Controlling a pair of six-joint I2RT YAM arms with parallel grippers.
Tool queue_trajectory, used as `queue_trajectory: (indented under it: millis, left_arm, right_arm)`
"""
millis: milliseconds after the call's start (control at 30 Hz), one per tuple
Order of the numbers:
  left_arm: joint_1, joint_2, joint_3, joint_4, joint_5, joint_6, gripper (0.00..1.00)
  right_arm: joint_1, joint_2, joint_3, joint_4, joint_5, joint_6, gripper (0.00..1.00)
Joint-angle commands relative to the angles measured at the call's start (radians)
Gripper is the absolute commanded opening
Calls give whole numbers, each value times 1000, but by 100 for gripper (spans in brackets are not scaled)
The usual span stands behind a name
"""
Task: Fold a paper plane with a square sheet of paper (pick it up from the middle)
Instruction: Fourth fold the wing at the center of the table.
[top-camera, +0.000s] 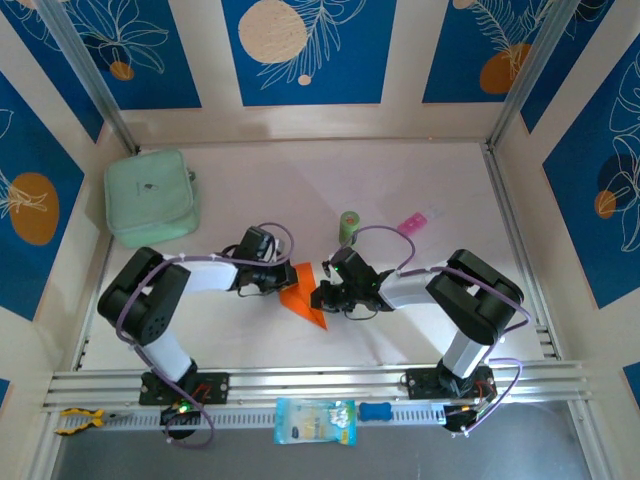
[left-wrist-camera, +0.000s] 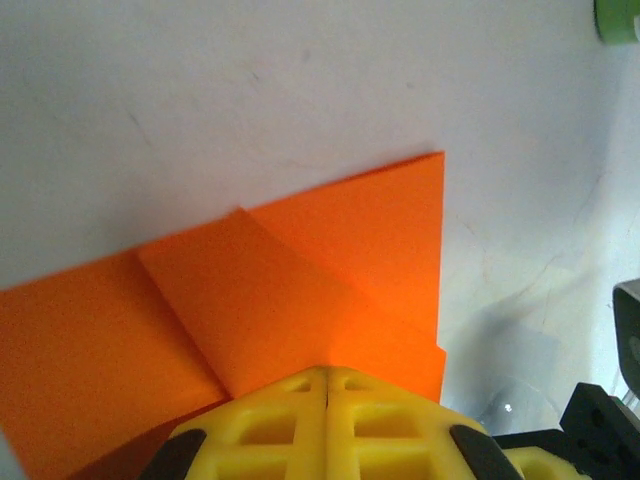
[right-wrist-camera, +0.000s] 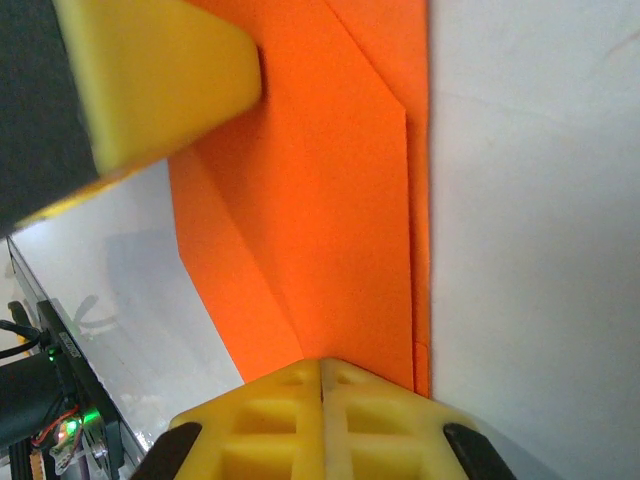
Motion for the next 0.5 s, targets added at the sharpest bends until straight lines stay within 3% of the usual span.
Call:
queue_trajectory:
  millis: [0, 467]
  left_arm:
    - [78, 36, 13, -79, -138, 57, 5]
    - [130, 55, 99, -157, -130, 114, 5]
  right_arm:
    - [10, 30, -62, -206, 17, -24, 1]
    - [8, 29, -56, -212, 3, -52, 1]
